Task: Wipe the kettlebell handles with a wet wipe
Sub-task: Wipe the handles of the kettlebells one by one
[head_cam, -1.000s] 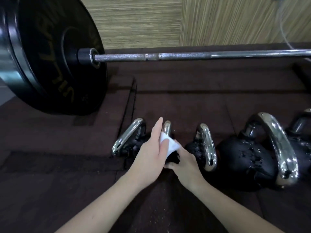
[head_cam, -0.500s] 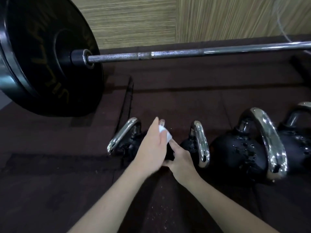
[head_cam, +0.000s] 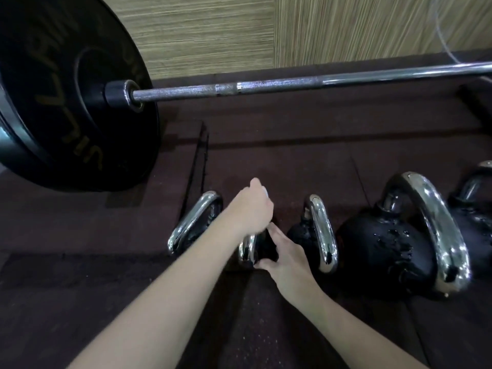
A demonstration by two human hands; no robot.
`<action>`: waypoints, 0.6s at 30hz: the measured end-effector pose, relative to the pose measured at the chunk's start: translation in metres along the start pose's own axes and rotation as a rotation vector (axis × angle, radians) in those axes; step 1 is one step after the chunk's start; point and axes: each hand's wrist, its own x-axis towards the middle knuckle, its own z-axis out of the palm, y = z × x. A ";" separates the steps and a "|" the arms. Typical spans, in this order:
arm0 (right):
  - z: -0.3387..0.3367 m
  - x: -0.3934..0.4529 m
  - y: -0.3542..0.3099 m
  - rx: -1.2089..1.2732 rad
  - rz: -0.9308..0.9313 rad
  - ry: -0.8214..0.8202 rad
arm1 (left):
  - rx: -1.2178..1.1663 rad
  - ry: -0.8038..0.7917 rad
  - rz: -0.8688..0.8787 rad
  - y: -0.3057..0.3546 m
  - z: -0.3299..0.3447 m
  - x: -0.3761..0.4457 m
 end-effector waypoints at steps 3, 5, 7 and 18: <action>-0.001 0.000 -0.002 -0.032 0.018 -0.020 | -0.035 -0.204 -0.108 0.003 -0.019 0.043; -0.001 -0.001 0.001 -0.005 0.026 -0.004 | -0.152 -0.200 -0.129 -0.001 -0.018 0.046; 0.001 -0.001 0.001 0.014 0.021 0.009 | -0.251 -0.104 -0.100 -0.008 -0.012 0.019; 0.002 -0.007 0.007 -0.013 -0.096 0.071 | -0.588 0.405 0.058 -0.072 0.107 -0.100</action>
